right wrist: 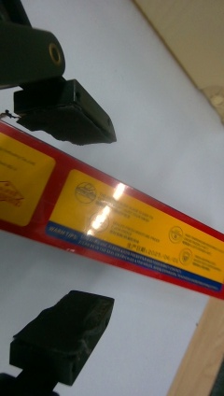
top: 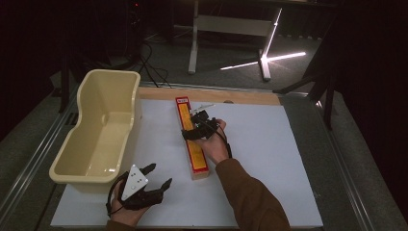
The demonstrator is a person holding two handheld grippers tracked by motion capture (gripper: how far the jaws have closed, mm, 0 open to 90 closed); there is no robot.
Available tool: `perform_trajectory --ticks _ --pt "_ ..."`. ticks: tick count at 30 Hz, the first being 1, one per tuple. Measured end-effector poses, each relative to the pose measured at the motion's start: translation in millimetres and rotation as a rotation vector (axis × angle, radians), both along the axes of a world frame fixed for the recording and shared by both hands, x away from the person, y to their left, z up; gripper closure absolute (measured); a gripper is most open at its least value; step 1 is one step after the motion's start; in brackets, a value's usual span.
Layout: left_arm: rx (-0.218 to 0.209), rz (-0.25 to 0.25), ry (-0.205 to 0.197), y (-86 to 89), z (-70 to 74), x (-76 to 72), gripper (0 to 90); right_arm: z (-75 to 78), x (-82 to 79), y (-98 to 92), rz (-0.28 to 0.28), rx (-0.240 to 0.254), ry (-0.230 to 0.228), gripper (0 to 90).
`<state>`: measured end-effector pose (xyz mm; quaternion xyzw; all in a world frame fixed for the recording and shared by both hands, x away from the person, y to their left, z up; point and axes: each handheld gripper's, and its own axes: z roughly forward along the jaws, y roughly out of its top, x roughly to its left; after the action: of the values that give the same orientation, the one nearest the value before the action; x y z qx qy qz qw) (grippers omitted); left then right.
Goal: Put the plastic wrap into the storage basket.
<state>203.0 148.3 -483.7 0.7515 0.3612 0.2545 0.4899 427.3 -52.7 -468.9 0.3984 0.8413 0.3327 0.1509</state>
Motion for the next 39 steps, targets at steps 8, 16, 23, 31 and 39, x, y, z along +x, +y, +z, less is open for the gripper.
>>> perform_trajectory --ticks 8,16,23,31,39 --pt "-0.006 -0.002 0.002 0.0 0.1 -0.1 29.1 -13.7 17.6 13.6 -0.014 -0.047 0.069 15.0" --pt "-0.017 -0.005 0.0 -0.1 0.5 -0.9 29.0 -25.1 34.9 34.9 -0.038 -0.149 0.128 18.7" --pt "-0.022 -0.003 -0.001 1.4 0.5 -1.7 29.1 -32.3 44.7 39.6 -0.093 -0.176 0.218 27.9" --pt "-0.022 -0.003 0.0 1.2 0.3 -1.8 29.0 -26.8 48.0 34.9 -0.172 -0.151 0.344 35.2" --pt "-0.022 -0.001 0.003 0.7 0.1 -1.5 29.0 -22.2 43.6 31.5 -0.158 -0.217 0.451 36.1"
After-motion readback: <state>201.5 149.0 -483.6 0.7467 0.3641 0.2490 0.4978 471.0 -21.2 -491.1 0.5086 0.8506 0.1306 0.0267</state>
